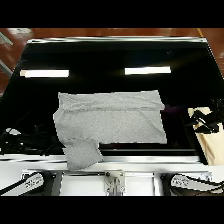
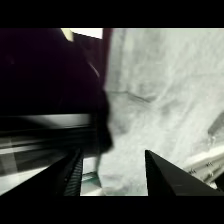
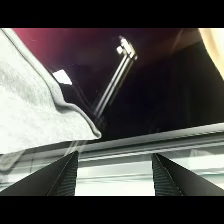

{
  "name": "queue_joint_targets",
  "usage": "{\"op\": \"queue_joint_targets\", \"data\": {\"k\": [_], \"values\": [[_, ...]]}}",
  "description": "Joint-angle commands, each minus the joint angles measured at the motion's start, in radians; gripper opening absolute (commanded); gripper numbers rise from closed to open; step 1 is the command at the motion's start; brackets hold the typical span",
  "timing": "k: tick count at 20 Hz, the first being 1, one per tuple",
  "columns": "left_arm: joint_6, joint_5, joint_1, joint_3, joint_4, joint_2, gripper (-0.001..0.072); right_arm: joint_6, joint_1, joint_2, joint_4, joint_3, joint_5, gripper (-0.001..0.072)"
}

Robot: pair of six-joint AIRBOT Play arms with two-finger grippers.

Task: Fold the shirts.

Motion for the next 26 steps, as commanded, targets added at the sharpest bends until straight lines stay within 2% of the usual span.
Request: {"op": "queue_joint_targets", "data": {"k": [1,3,4,6,7,8,9,15,19,21,26], "values": [[0.018,0.049,-0.060,-0.013,-0.051,-0.032,0.0477,0.013,-0.001,0.001,-0.004,-0.002,-0.002,0.0556],[0.012,0.089,-0.092,-0.032,-0.060,-0.040,0.0452,0.025,0.000,0.001,-0.004,-0.002,0.005,0.0557],[0.011,0.121,-0.103,-0.049,-0.074,-0.041,0.0386,0.024,0.000,0.001,-0.005,-0.006,0.018,0.0559],[0.013,0.167,-0.105,-0.081,-0.108,-0.040,0.0112,0.014,0.000,0.001,-0.037,-0.050,0.044,0.0595],[0.019,0.165,-0.105,-0.083,-0.107,-0.040,0.0035,-0.005,0.000,0.001,-0.041,-0.093,0.050,0.0596],[0.020,0.159,-0.105,-0.083,-0.107,-0.037,0.0035,-0.023,0.000,0.001,-0.035,-0.144,0.048,0.0658],[0.031,0.148,-0.105,-0.082,-0.107,-0.031,0.0034,-0.046,0.000,0.001,-0.011,-0.200,0.041,0.0667],[0.068,0.090,-0.105,-0.079,-0.107,0.032,0.0034,-0.107,0.027,0.001,0.115,-0.470,-0.201,0.0666],[0.127,0.051,-0.103,-0.079,-0.153,0.075,0.0034,-0.119,0.119,0.001,0.143,-0.498,-0.320,0.0664],[0.128,0.046,-0.103,-0.079,-0.157,0.095,0.0034,-0.118,0.146,0.001,0.183,-0.498,-0.378,0.0662],[0.129,0.033,-0.103,-0.072,-0.163,0.116,0.0034,-0.119,0.148,0.001,0.206,-0.473,-0.407,0.0627]]}}
